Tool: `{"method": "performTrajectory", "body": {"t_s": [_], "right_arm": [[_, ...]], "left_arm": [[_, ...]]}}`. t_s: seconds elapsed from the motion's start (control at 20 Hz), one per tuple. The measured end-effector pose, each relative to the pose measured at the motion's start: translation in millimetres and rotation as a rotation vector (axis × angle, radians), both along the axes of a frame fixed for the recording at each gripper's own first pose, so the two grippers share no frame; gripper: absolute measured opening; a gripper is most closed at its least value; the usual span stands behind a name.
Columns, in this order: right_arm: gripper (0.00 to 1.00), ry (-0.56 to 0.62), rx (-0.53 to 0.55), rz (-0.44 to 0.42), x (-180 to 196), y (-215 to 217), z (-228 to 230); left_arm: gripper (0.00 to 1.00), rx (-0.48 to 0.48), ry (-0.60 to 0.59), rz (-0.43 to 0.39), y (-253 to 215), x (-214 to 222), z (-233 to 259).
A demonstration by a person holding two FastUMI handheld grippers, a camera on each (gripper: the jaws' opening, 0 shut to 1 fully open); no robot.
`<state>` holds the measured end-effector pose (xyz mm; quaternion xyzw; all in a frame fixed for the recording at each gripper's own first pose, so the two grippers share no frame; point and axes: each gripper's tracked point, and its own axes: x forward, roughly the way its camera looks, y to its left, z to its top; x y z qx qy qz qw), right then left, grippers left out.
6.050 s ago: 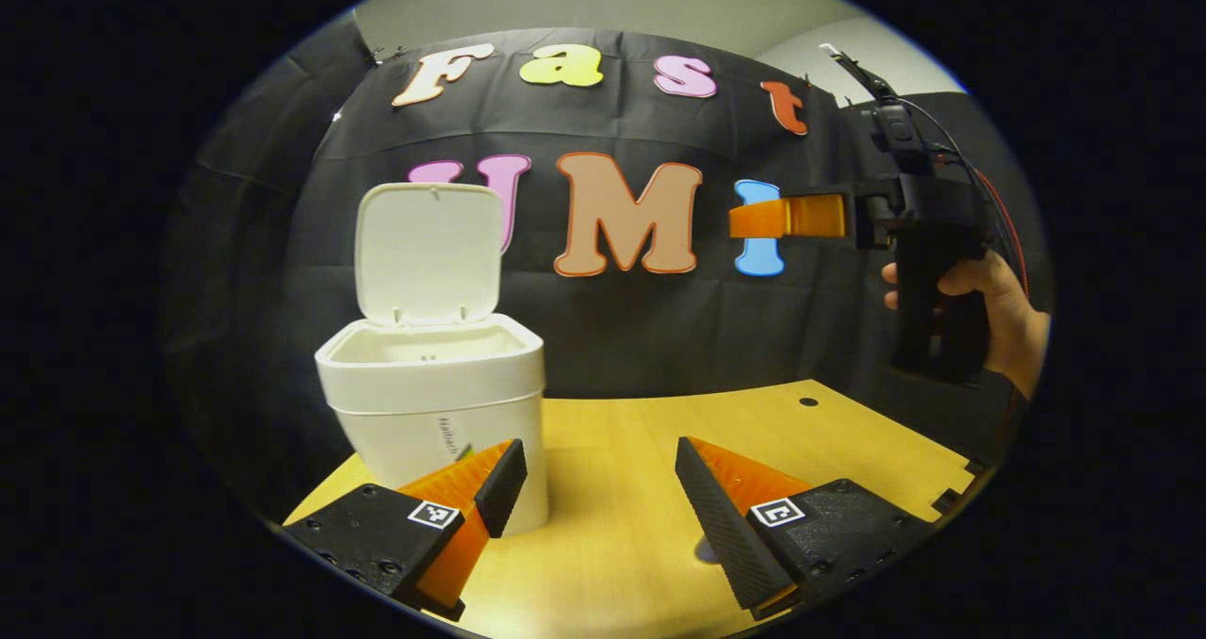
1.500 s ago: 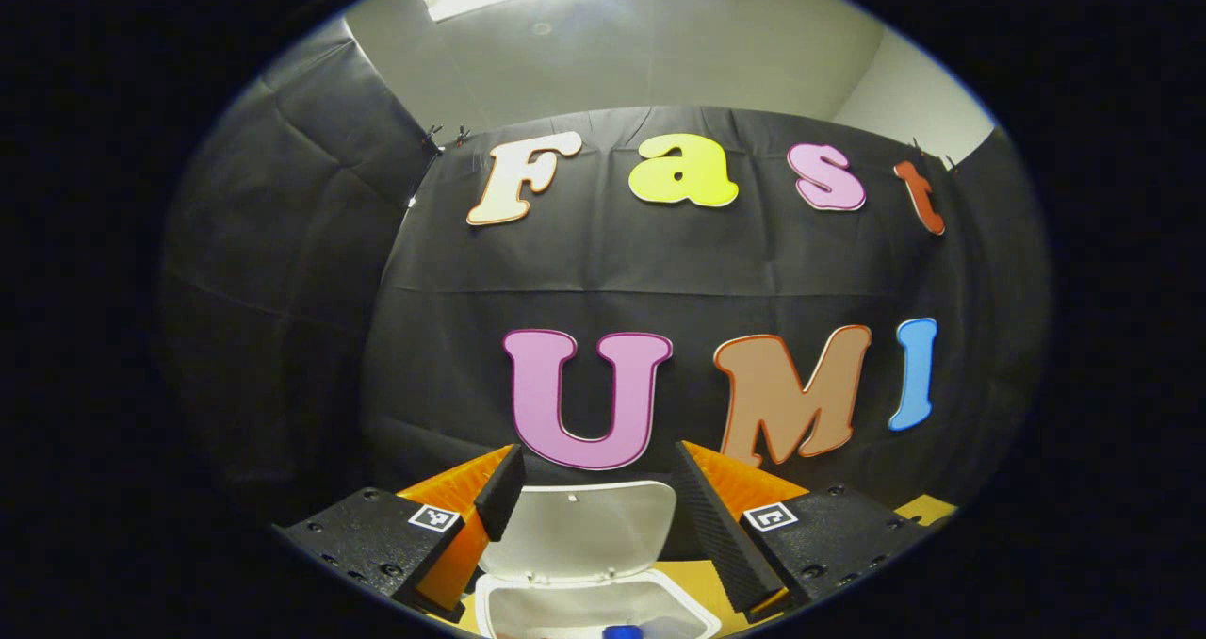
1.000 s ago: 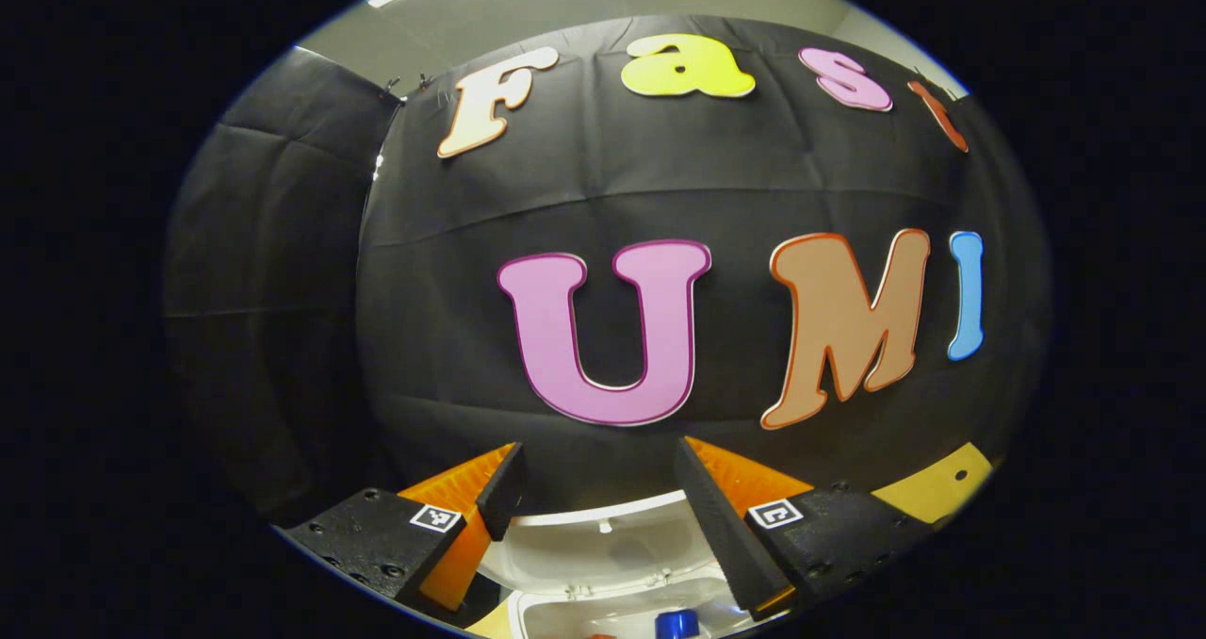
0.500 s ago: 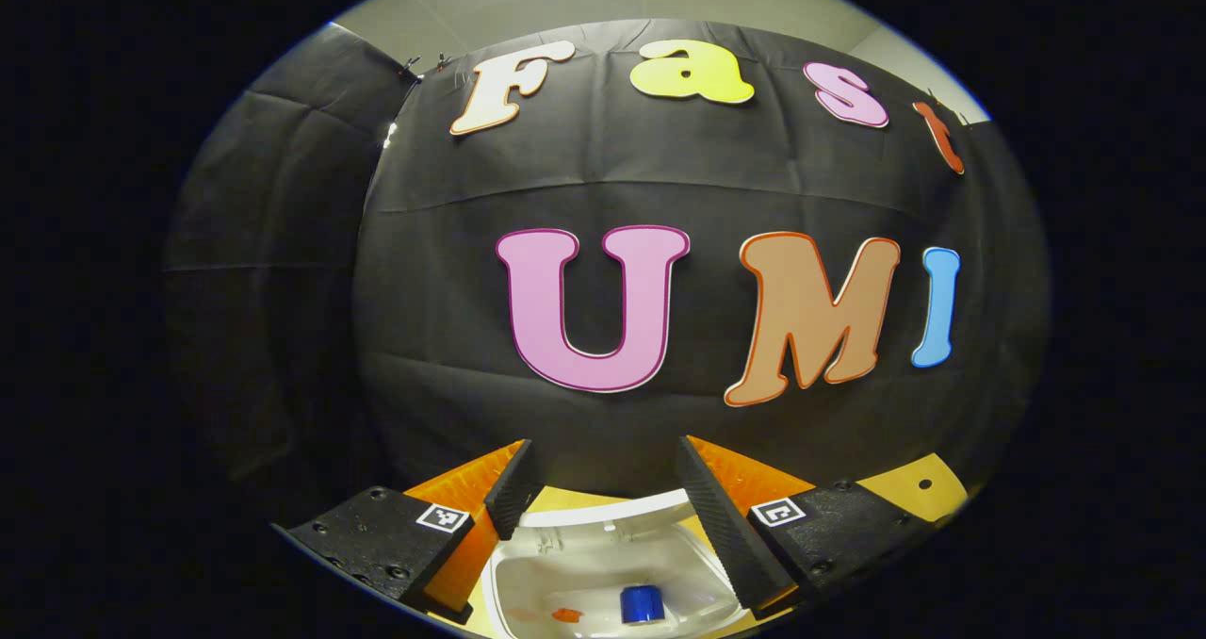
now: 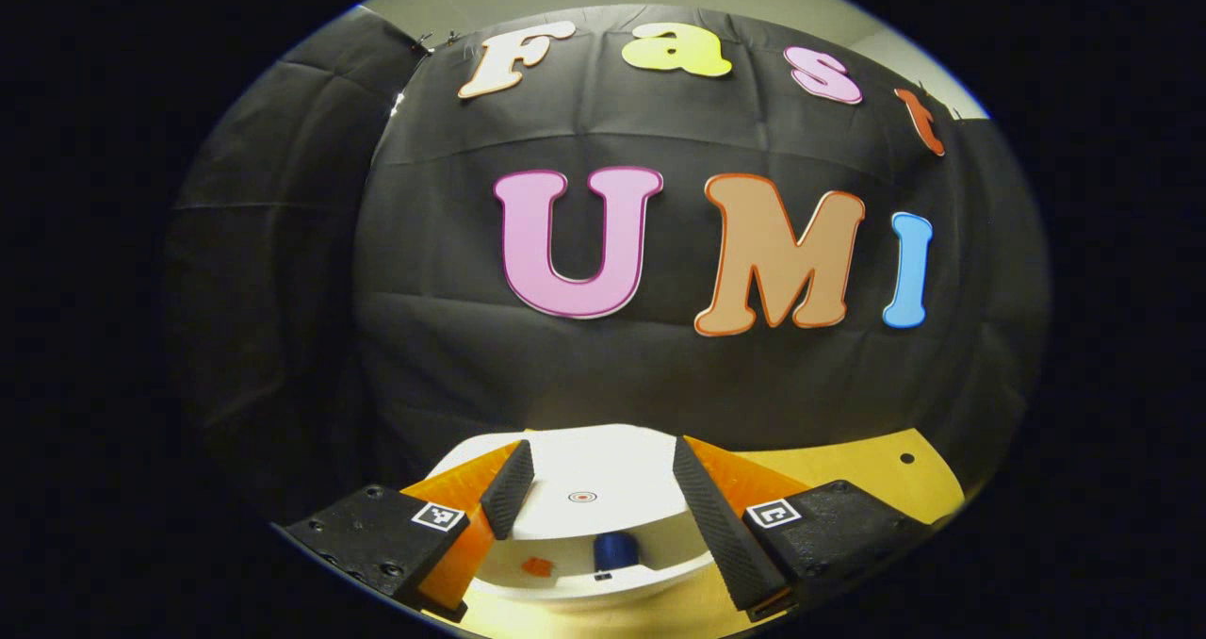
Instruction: Press the lid of the desktop garbage bin to open it, pick up the crumpled paper on the desktop and throw it into the bin, then pick up the pop can on the desktop and drop it into the bin, and finally close the garbage bin lid.
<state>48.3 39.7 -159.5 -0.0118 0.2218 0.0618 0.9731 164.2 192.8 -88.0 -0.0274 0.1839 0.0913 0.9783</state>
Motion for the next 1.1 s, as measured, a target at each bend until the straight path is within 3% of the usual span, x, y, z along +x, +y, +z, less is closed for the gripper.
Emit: {"method": "performTrajectory", "body": {"t_s": [0.05,0.2,0.3,0.35,0.4,0.45,0.55,0.65,0.7,1.1], "right_arm": [[1.0,0.001,-0.001,0.002,-1.0,0.4,0.0],[0.92,0.008,-0.017,0.011,-4.1,0.2,-3.8],[0.97,0.022,-0.025,0.016,-7.5,0.7,-8.9],[0.97,0.033,-0.024,0.017,-9.3,0.4,-13.6],[0.97,0.043,-0.02,0.02,-11.2,1.3,-17.9],[0.97,0.053,-0.018,0.022,-13.8,1.3,-21.2],[0.96,0.061,-0.028,0.026,-18.1,2.0,-23.5],[0.97,0.048,-0.038,0.035,-18.4,1.7,-18.6],[0.97,0.042,-0.038,0.035,-17.5,1.1,-15.9],[0.96,-0.066,0.001,-0.021,-7.4,-15.8,33.2]], "left_arm": [[0.93,-0.005,0.018,-0.001,-1.6,-5.1,-11.0],[0.93,-0.009,0.063,0.0,-3.3,-11.8,-32.5],[0.93,-0.022,0.116,0.001,-6.7,-18.6,-52.7],[0.93,0.026,0.188,-0.037,-11.5,-26.9,-60.6],[0.93,0.094,0.155,-0.068,-9.3,-21.1,-57.9],[0.93,0.082,0.086,-0.049,-7.6,-18.3,-50.2],[0.94,0.016,0.067,-0.031,-12.0,-26.5,-64.1],[0.97,0.058,-0.062,-0.064,-9.1,-12.1,-46.2],[0.94,0.05,-0.026,-0.06,-9.2,-17.2,-54.5],[0.93,0.016,-0.063,-0.051,-17.0,-17.8,-33.7]]}}
